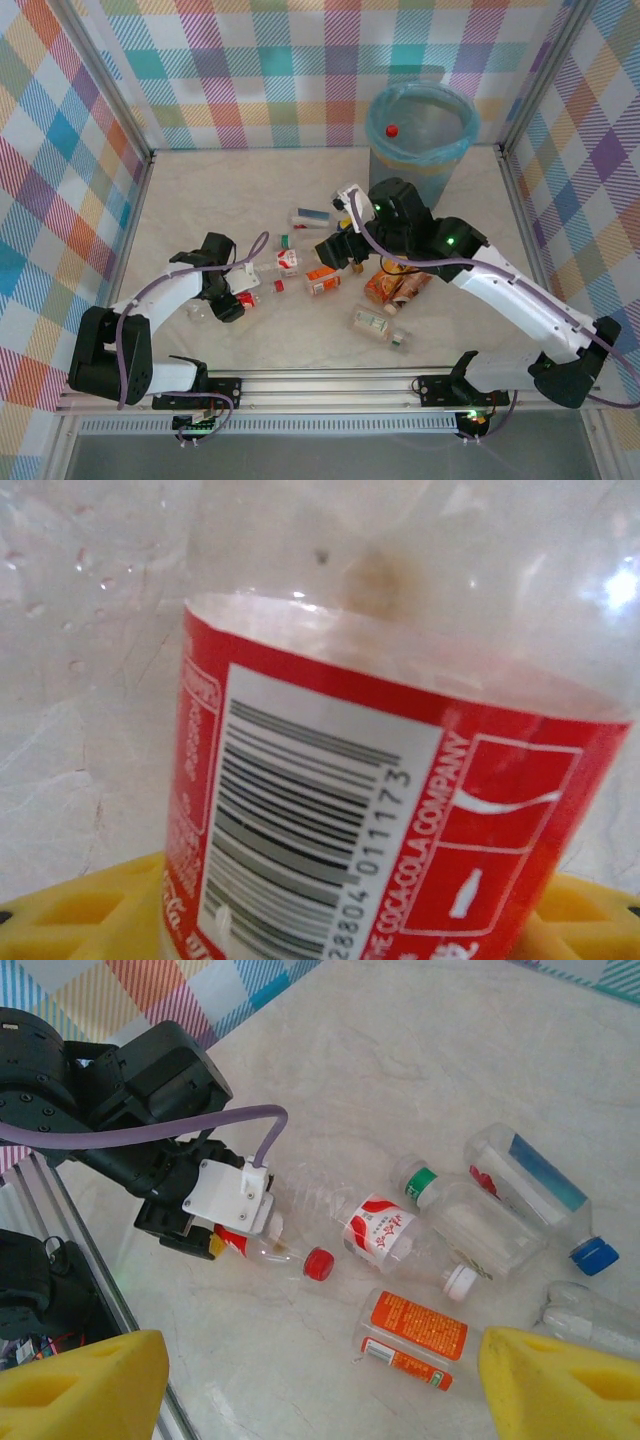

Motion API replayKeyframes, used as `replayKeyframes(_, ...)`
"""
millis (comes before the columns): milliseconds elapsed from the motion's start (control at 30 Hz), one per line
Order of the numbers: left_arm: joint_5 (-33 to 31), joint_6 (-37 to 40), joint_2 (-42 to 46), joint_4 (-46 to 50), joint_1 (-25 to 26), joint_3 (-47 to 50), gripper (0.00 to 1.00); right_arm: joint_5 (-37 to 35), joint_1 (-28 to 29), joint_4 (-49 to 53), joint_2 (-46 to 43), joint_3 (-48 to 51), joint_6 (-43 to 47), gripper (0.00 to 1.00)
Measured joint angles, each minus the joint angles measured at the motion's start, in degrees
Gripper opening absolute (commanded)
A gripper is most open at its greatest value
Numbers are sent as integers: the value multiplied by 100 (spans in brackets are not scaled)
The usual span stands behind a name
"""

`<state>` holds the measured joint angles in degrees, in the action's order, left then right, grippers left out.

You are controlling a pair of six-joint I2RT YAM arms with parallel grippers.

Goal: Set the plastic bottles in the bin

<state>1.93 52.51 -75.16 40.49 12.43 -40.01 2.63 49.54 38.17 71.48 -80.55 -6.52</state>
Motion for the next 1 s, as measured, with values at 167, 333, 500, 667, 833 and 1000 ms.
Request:
replayKeyframes(167,221,31,579,122,0,2,62,-63,0,-4,-175,11,0,80)
replayKeyframes(333,461,116,1694,396,2,2,60,-61,0,-2,-190,11,-7,79)
replayKeyframes(500,566,87,2682,798,2,-74,58,20,0,0,-190,-35,-68,78)
replayKeyframes(667,1060,-437,3228,892,2,-966,57,205,0,-74,-188,-452,-249,77)
replayKeyframes(833,1875,-1329,3423,240,22,-1862,56,369,0,-219,-37,-1241,-343,78)
replayKeyframes(1000,2535,-2223,2835,-289,111,-2889,53,527,0,-229,382,-2402,-332,78)
